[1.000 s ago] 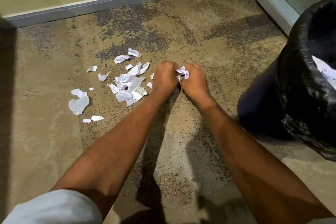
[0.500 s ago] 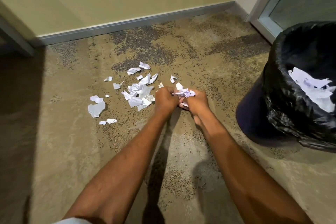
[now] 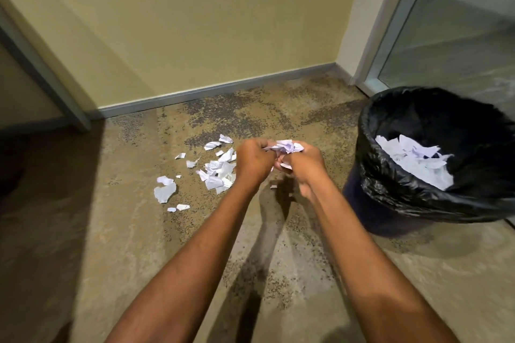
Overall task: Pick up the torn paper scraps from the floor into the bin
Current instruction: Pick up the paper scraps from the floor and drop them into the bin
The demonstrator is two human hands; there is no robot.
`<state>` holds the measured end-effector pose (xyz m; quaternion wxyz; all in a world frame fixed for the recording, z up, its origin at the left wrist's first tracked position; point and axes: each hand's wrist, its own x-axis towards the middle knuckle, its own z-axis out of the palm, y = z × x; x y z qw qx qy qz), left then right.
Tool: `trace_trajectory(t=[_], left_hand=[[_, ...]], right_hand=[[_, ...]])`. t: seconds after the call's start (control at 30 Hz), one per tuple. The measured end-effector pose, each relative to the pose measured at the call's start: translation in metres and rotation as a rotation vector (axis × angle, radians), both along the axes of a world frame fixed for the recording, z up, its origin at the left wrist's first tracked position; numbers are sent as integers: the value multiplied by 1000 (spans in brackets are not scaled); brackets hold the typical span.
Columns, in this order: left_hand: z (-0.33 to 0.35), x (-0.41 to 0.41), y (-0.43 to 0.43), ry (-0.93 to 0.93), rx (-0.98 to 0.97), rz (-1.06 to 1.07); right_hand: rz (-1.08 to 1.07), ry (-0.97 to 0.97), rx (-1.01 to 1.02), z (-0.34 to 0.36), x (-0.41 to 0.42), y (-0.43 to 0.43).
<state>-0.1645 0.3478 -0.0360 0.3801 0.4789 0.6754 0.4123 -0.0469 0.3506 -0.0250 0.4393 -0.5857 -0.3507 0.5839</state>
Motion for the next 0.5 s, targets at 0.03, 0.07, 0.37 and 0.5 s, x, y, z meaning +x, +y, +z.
trace_trajectory(t=[0.03,0.07,0.37,0.5], left_hand=[[15,3,1,2,27,-3],[30,7,3,6,61,-4],[134,75,0,-37,359,-52],[153,124,-1,-159,369,-136]], right_hand=[[-7,8,40,14,3,0],[-18,25,80,29,6,-1],[-180,273,293,132,56,-14],[-231,248,358,152,111,-22]])
